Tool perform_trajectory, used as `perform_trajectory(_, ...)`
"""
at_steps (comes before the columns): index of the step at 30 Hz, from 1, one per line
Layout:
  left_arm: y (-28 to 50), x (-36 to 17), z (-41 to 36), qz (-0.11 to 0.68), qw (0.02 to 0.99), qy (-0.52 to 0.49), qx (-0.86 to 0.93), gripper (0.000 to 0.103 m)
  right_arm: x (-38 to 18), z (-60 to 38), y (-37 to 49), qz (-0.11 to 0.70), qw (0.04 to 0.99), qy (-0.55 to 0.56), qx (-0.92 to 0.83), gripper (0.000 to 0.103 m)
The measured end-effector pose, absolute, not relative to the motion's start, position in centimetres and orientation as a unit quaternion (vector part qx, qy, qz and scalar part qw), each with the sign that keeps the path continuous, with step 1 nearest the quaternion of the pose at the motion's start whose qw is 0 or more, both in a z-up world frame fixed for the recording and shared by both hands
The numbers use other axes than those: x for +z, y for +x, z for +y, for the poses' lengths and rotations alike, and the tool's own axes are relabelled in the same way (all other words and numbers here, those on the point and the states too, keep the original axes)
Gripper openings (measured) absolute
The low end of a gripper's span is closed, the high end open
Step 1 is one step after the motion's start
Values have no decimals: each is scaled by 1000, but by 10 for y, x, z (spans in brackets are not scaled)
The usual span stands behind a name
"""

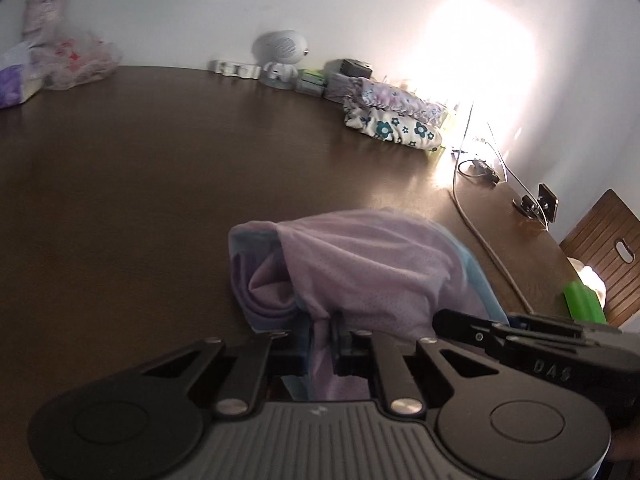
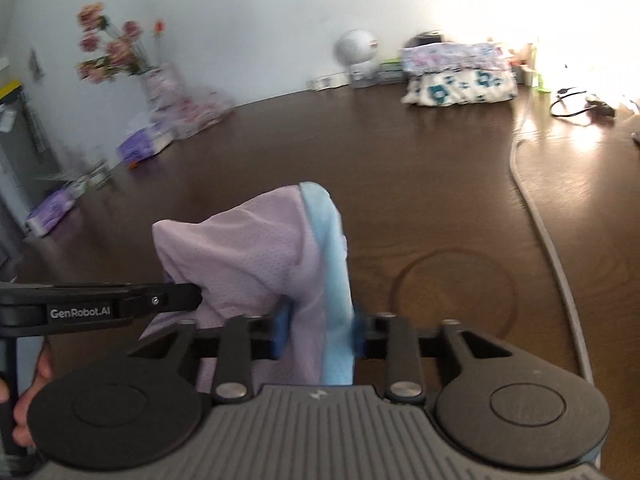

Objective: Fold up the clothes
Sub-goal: 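Carry the pink-blue garment with both grippers and lay it on the table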

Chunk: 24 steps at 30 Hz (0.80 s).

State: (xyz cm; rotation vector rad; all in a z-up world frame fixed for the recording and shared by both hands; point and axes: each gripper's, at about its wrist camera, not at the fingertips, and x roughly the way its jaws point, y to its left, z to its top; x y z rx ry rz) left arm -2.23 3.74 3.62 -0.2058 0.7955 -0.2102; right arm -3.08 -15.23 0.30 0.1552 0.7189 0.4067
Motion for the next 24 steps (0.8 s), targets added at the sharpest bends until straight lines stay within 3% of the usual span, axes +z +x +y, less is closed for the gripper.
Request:
perform_trajectory(7, 42, 35, 8, 389, 911, -100, -92, 7, 2, -197, -4, 318, 923, 168, 137, 19)
perform_trajectory(8, 43, 38, 7, 392, 909, -105, -95, 14, 6, -206, -7, 312, 922, 180, 142, 24)
perform_trajectory(9, 35, 42, 11, 388, 910, -102, -103, 22, 11, -213, -13, 304, 923, 184, 150, 41)
perform_trajectory(10, 28, 47, 14, 383, 912, -98, -112, 27, 15, -219, -21, 296, 925, 176, 158, 48)
perform_trajectory(11, 20, 51, 18, 378, 913, -94, -118, 39, 18, -223, -30, 288, 929, 165, 165, 55)
perform_trajectory(12, 10, 53, 23, 373, 917, -84, -115, 51, 22, -228, -39, 280, 932, 153, 173, 56)
perform_trajectory(14, -11, 53, 34, 386, 912, -81, -111, 58, 22, -233, -51, 286, 930, 129, 190, 56)
perform_trajectory(24, -77, 40, 36, 396, 907, -116, -86, 59, -1, -209, -87, 311, 916, 30, 252, 56)
